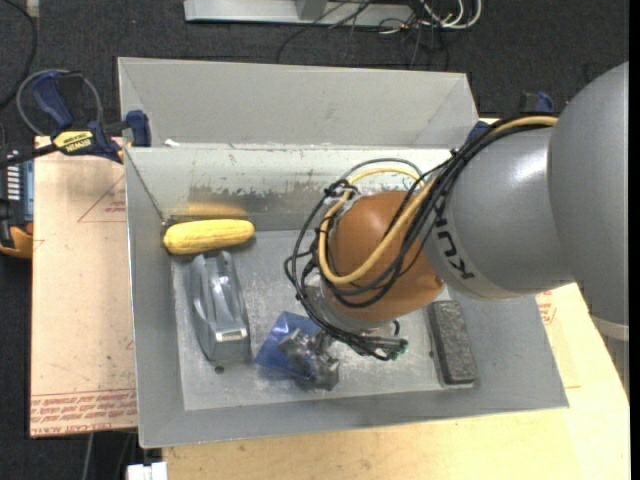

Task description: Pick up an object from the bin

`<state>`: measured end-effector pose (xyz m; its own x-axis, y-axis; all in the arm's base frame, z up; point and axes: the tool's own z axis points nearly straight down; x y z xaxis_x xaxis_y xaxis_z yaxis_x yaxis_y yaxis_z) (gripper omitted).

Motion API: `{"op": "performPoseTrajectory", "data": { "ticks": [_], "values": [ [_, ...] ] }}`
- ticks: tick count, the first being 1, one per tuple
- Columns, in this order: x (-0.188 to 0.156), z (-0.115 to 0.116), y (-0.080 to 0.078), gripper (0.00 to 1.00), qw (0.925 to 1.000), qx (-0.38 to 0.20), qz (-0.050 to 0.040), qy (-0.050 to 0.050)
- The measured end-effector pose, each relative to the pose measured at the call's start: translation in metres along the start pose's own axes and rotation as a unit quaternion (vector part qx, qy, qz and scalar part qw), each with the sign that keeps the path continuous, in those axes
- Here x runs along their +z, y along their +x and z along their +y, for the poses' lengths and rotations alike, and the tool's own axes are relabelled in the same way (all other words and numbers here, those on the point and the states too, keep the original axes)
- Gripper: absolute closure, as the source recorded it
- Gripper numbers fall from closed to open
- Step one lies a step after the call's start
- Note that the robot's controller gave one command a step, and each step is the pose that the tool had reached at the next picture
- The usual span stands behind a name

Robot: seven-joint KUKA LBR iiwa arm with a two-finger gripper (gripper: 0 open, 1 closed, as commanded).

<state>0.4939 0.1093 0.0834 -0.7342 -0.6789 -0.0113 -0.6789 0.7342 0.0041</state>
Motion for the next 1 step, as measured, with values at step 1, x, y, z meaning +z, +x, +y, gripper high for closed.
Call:
{"op": "performPoseTrajectory", "data": {
  "ticks": [1],
  "values": [
    [-0.0737, 0.0182, -0.0066, 1.00, 0.9933, 0.116, 0.0015, -0.001]
  ]
}}
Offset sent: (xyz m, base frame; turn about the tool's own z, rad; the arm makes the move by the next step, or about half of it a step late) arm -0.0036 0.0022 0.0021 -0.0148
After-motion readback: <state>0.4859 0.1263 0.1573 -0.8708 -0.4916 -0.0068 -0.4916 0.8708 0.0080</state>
